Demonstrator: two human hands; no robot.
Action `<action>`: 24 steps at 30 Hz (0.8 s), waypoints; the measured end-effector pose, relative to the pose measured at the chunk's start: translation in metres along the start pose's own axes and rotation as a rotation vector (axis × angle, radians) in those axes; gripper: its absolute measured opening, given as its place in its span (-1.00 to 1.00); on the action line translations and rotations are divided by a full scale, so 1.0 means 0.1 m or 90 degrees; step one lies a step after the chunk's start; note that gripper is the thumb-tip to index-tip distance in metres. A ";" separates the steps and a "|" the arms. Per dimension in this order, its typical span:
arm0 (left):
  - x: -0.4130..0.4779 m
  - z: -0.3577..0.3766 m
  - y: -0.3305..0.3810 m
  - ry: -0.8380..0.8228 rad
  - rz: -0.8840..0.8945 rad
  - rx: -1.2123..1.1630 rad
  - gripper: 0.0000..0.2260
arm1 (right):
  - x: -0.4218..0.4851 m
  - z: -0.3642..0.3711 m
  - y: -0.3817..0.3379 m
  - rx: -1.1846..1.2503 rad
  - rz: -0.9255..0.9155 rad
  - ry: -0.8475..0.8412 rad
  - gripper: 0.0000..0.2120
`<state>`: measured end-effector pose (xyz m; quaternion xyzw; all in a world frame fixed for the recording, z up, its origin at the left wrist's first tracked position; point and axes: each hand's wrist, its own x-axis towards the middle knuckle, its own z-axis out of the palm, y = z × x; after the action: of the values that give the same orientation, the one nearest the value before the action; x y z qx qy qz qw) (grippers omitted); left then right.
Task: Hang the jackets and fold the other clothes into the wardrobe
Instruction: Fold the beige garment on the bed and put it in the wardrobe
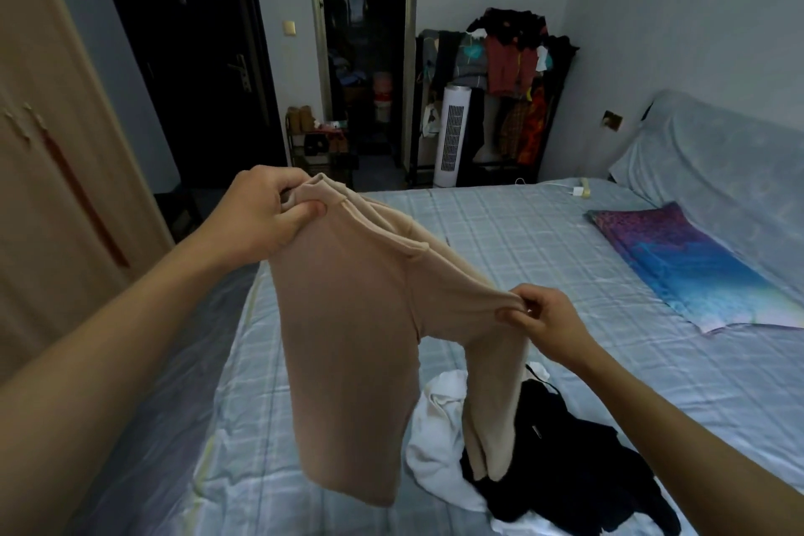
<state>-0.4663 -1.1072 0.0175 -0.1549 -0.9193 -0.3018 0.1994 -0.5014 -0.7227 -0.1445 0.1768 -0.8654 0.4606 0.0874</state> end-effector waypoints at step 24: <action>1.42 1.24 -1.55 -0.058 -0.151 -0.031 -0.71 | 1.64 0.59 1.10 -0.078 0.128 0.017 -0.85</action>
<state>-0.6864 -1.1267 -0.0847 -0.0632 -0.9316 -0.3384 0.1164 -0.6940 -0.7521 -0.2101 0.0773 -0.9041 0.4156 0.0630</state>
